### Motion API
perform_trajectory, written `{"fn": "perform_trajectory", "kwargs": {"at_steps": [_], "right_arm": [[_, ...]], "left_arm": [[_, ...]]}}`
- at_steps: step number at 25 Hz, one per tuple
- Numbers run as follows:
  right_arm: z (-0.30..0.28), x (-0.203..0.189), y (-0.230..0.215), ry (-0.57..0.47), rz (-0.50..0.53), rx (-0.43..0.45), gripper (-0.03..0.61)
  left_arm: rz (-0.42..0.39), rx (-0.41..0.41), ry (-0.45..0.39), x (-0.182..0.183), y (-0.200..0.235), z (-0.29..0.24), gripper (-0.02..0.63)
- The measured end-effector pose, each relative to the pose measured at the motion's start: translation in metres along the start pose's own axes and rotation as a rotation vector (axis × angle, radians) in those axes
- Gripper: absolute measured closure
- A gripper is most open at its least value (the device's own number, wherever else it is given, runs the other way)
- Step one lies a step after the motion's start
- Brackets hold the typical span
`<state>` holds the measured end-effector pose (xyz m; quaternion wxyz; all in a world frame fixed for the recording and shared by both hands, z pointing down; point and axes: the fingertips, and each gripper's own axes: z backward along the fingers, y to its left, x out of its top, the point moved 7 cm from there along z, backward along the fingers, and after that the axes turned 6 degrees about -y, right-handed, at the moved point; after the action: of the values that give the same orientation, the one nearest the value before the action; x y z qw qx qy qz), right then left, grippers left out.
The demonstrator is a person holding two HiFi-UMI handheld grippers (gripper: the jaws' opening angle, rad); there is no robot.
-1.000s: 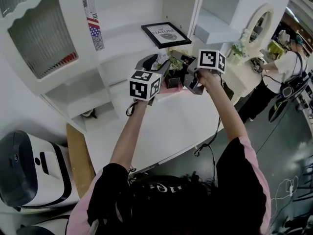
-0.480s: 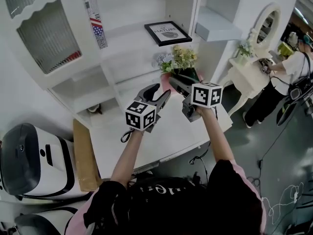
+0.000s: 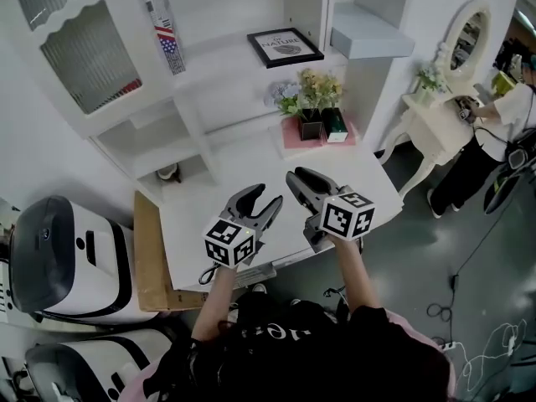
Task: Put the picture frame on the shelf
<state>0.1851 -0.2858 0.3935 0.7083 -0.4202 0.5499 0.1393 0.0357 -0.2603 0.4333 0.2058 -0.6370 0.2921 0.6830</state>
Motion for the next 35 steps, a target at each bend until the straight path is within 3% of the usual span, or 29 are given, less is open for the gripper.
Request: {"fn": "perform_trajectory", "kwargs": {"at_steps": [8, 19, 35], "right_arm": [[0.05, -0.052, 0.012, 0.068, -0.039, 0.024, 0.48], [0.065, -0.091, 0.046, 0.126, -0.029, 0.074, 0.506], [0.097, -0.151, 0.207, 0.119, -0.005, 0.111, 0.508]], "left_arm": [[-0.013, 0.054, 0.076, -0.048, -0.064, 0.035, 0.407], [0.012, 0.133, 0.069, -0.057, -0.079, 0.093, 0.407], [-0.006, 0.157, -0.03, -0.032, -0.107, 0.264, 0.407]]}}
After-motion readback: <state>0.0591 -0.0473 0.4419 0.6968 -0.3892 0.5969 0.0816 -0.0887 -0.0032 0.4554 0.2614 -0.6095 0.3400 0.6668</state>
